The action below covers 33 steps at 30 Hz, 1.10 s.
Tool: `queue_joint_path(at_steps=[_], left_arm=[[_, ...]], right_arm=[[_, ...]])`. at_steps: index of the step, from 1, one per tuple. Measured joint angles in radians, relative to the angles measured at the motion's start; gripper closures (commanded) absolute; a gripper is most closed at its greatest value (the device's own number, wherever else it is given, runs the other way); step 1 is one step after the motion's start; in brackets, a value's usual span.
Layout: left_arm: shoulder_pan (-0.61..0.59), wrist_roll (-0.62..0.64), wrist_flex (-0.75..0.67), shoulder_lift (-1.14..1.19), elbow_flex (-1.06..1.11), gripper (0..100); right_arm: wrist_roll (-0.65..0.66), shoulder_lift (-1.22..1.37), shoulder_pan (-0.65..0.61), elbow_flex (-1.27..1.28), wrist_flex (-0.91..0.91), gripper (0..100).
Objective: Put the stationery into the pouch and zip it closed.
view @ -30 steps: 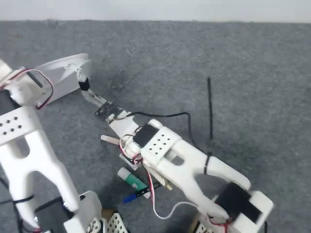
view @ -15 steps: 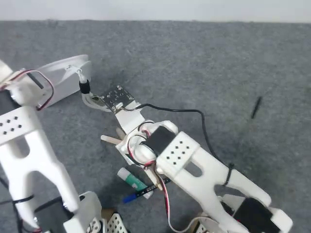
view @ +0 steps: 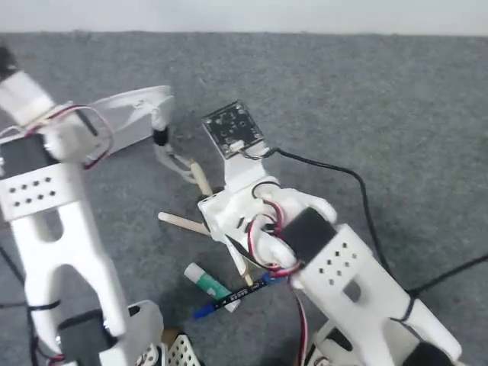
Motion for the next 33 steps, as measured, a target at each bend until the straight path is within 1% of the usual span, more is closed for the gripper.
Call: queue_joint_path(at_steps=[6,11,17,28,30,33], left_arm=[[0.106,0.0,0.025,0.0,0.0,99],[0.13,0.0,0.028,0.0,0.0,99],[0.135,0.0,0.028,0.0,0.0,99],[0.135,0.0,0.041,0.0,0.0,99],[0.135,0.0,0.041,0.0,0.0,99],[0.135,0.0,0.041,0.0,0.0,99]], right_arm=[[0.0,-0.068,0.005,0.0,0.0,99.2],[0.0,-0.137,0.005,0.002,-0.037,99.2],[0.0,-0.201,0.005,0.002,-0.186,99.2],[0.0,-0.204,0.005,0.002,-0.465,98.9],[0.025,-0.204,0.005,0.006,-0.511,98.9],[0.101,-0.204,0.005,0.064,-0.624,98.9]])
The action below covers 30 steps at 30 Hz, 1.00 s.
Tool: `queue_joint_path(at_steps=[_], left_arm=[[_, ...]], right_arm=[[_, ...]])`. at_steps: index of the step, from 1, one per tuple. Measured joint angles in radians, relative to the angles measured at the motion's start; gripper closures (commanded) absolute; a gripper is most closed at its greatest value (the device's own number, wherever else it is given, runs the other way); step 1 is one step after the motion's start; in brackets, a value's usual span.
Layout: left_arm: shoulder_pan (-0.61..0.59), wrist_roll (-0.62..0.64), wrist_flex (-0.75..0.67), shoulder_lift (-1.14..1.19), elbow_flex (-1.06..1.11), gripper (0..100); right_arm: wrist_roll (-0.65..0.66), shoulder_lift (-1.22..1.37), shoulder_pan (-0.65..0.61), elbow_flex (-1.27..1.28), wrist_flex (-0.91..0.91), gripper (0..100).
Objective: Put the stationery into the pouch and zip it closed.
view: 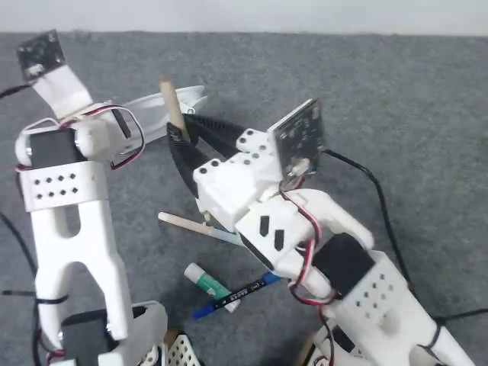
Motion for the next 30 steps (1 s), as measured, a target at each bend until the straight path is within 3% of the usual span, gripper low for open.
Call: queue_joint_path(at_steps=[9,20,30], left_arm=[[0.0,0.0,0.0,0.0,0.0,99],[-0.017,0.0,0.0,0.0,0.0,99],[-0.018,0.0,0.0,0.0,0.0,99]], right_arm=[[0.146,0.0,0.0,0.201,-0.522,99.1],[0.149,0.017,0.0,0.21,-0.772,99.1],[0.157,0.345,0.0,0.21,-1.134,99.1]])
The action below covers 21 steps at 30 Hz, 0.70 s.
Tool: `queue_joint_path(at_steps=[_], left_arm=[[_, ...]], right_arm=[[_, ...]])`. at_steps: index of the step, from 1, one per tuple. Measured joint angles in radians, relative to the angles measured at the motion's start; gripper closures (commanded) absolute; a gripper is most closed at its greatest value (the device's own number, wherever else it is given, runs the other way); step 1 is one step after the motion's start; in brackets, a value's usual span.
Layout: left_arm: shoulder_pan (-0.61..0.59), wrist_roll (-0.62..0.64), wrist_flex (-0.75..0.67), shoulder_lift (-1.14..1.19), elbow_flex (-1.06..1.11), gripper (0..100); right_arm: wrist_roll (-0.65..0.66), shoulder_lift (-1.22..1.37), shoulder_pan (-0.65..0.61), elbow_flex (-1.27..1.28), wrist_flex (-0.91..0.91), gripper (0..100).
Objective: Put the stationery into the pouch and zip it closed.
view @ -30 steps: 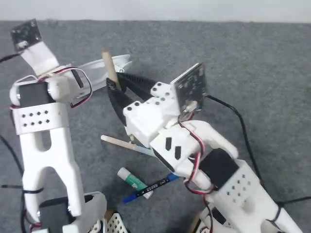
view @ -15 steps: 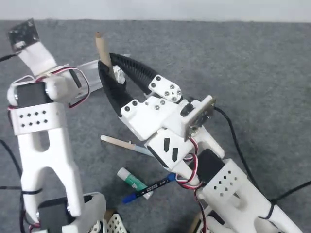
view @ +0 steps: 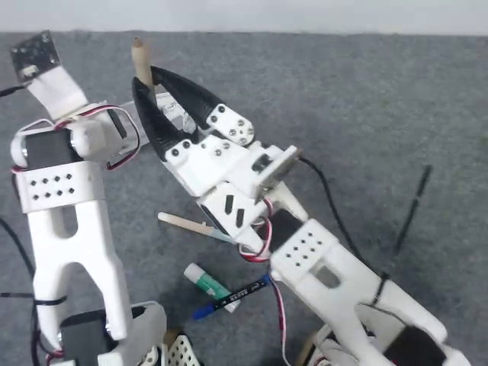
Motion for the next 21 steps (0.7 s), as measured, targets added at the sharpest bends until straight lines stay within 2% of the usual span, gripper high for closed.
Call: queue_joint_path(at_steps=[10,16,21], left_arm=[[0.0,0.0,0.0,0.0,0.0,99],[0.002,0.0,0.0,0.0,0.0,99],[0.002,0.0,0.0,0.0,0.002,99]], right_arm=[[0.0,0.218,0.005,0.0,-0.307,99.1],[0.003,0.347,0.041,-0.003,-0.382,99.1],[0.021,0.436,0.046,-0.005,-0.519,99.1]])
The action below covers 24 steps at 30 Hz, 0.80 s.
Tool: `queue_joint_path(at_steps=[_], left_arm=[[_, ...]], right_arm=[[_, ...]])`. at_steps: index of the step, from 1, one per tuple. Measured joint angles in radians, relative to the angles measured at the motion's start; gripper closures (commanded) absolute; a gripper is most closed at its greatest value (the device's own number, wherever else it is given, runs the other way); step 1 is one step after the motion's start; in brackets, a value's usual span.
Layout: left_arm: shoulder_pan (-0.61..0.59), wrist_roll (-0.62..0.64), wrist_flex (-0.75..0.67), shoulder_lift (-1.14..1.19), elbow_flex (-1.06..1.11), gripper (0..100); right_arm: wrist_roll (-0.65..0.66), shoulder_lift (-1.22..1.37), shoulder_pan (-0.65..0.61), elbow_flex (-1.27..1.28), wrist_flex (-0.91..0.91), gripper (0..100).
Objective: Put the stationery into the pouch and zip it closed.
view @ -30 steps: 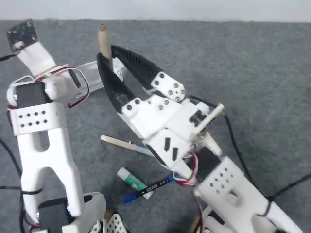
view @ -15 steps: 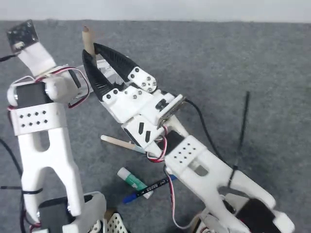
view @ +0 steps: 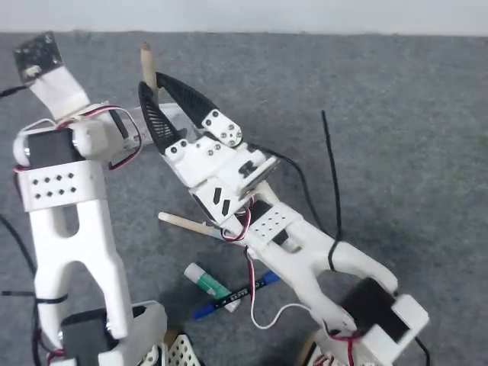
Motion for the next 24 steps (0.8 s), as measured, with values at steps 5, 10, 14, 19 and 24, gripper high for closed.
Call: queue_joint_path(at_steps=[5,10,14,19,24], left_arm=[[0.002,0.0,0.002,0.0,0.0,99],[0.002,0.0,0.002,0.002,0.002,99],[-0.002,0.0,0.002,0.003,0.003,99],[0.0,0.0,0.002,0.003,0.003,99],[0.0,0.0,0.002,0.003,0.003,99]], right_arm=[[0.095,0.068,-0.008,-0.003,-0.046,99.1],[0.114,0.095,-0.008,0.009,-0.051,99.1],[0.114,0.103,-0.008,0.028,-0.051,99.1],[0.114,0.103,-0.008,0.028,-0.051,99.1],[0.114,0.107,-0.008,0.046,-0.094,99.1]])
